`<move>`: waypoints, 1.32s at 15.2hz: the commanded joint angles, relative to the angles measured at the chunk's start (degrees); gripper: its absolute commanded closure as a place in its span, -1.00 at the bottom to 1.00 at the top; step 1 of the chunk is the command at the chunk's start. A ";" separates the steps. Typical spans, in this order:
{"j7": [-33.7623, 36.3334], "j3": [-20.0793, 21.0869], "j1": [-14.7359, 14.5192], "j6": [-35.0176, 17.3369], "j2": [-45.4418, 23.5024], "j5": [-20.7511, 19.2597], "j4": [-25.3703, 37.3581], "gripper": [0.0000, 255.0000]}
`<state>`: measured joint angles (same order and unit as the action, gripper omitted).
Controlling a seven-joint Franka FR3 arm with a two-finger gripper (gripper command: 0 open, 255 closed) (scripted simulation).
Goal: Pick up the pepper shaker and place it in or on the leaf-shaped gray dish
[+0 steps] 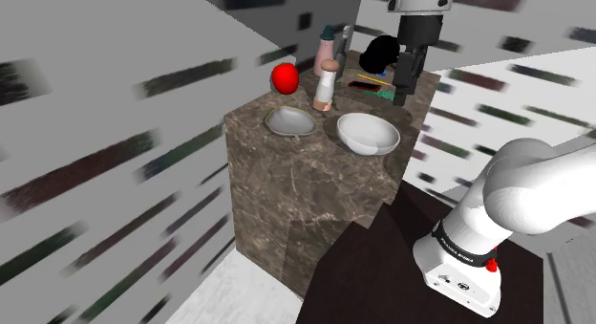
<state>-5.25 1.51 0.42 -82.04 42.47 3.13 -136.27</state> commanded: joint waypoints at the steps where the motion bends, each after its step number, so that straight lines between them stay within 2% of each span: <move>1: 0.00 0.00 0.00 0.00 0.00 0.00 0.00 -1.00; 11: -8.92 -5.23 1.92 -7.56 -19.79 -5.62 12.84 -1.00; 20: -16.21 -8.47 3.32 -9.71 -38.59 -7.19 30.48 -1.00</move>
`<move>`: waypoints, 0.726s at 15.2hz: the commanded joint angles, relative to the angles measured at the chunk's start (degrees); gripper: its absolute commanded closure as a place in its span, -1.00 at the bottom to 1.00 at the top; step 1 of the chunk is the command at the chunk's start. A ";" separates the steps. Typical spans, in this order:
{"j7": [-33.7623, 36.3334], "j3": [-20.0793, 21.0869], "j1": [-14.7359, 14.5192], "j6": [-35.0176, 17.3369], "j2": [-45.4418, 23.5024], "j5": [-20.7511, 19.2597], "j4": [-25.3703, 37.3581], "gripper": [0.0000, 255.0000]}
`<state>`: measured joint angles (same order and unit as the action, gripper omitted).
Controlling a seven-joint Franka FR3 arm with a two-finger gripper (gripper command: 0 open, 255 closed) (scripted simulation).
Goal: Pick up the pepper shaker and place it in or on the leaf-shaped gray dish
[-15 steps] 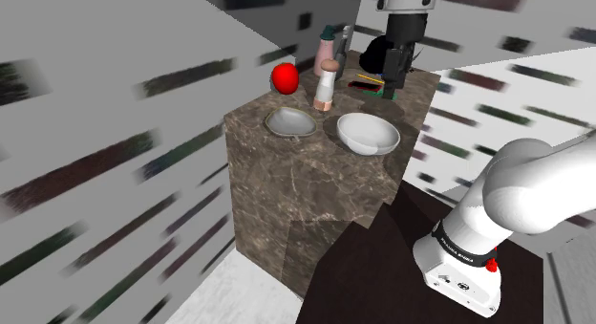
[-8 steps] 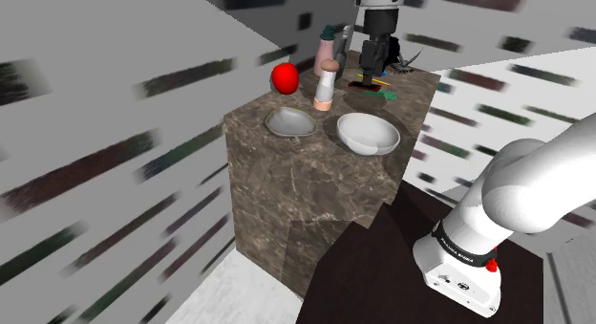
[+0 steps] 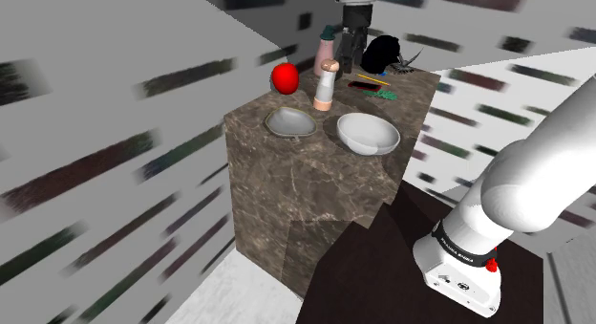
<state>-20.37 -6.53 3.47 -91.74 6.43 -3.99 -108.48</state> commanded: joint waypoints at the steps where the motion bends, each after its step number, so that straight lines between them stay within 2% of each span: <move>1: -1.88 -0.70 0.47 0.06 -4.74 -0.08 5.07 -1.00; 7: -6.48 -1.87 2.02 2.20 -18.65 0.46 21.87 -1.00; 11: -9.36 -2.20 3.58 5.86 -29.52 1.22 36.92 -1.00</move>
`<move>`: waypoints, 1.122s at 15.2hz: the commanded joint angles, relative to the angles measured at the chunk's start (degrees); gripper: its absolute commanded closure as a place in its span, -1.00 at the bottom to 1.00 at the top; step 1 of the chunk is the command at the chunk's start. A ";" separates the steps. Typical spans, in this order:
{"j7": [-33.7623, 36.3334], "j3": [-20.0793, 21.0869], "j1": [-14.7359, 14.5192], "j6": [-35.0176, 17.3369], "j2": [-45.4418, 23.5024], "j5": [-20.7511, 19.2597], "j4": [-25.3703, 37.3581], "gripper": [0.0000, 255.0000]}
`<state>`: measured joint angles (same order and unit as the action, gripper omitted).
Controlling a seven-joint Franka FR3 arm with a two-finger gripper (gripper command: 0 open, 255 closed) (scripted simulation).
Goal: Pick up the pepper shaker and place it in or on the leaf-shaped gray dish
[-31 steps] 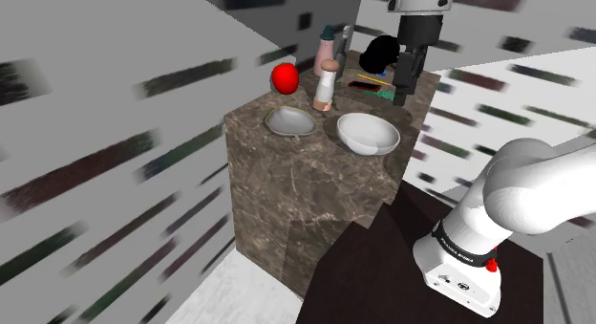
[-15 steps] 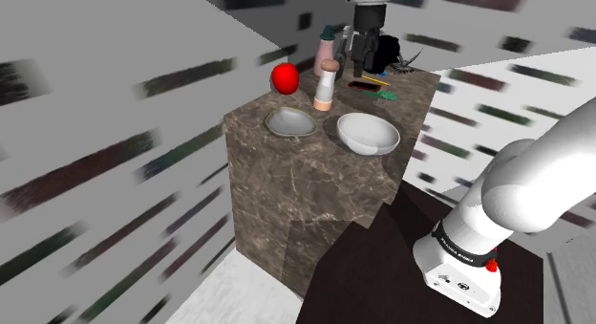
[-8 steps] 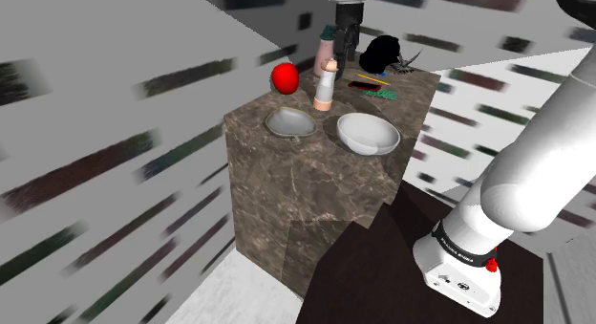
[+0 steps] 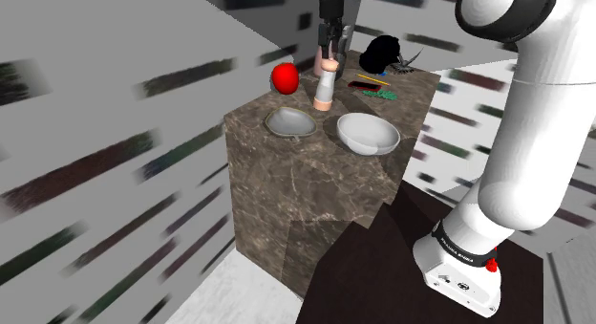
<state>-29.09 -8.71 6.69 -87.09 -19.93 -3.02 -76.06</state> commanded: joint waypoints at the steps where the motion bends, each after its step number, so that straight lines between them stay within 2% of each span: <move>1: -1.29 -0.05 0.81 2.51 -6.11 0.47 8.87 -1.00; 9: -0.98 -0.08 0.70 -4.54 -3.70 0.15 -0.58 -1.00; 17: -0.99 -0.08 0.70 -4.53 -3.70 0.15 -0.56 -1.00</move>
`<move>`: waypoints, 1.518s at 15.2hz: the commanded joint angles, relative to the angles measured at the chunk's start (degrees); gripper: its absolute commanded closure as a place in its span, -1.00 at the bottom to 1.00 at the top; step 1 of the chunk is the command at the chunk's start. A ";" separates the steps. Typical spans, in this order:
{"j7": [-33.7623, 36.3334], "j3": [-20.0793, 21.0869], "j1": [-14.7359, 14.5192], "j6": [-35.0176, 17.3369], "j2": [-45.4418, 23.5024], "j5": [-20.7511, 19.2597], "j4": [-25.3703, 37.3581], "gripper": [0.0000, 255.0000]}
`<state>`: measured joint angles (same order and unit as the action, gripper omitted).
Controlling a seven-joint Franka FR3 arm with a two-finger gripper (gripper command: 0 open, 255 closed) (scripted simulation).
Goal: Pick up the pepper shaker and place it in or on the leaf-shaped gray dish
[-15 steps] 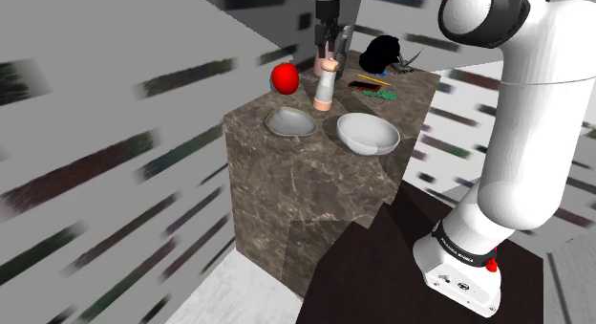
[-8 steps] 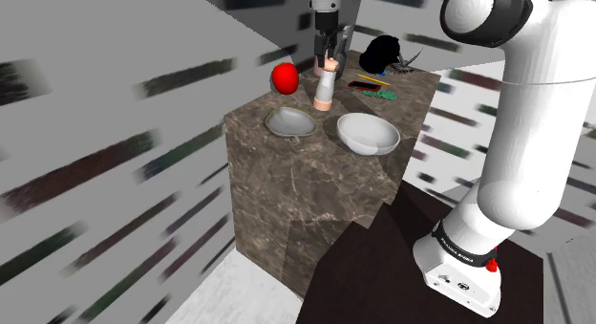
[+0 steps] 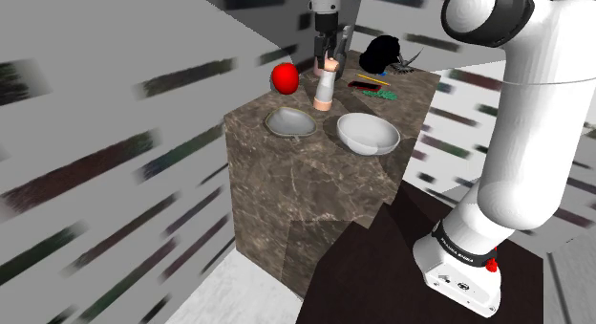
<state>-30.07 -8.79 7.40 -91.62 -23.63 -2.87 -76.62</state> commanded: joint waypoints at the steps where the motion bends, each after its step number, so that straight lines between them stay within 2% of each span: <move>1: 0.00 0.00 0.00 0.00 0.00 0.00 0.00 1.00; 10: 0.00 0.00 0.00 -0.01 0.01 0.00 -0.01 1.00; 23: -1.04 -0.13 0.51 11.31 -2.38 0.28 13.74 1.00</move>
<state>-31.03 -8.91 7.85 -81.36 -25.62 -2.63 -64.29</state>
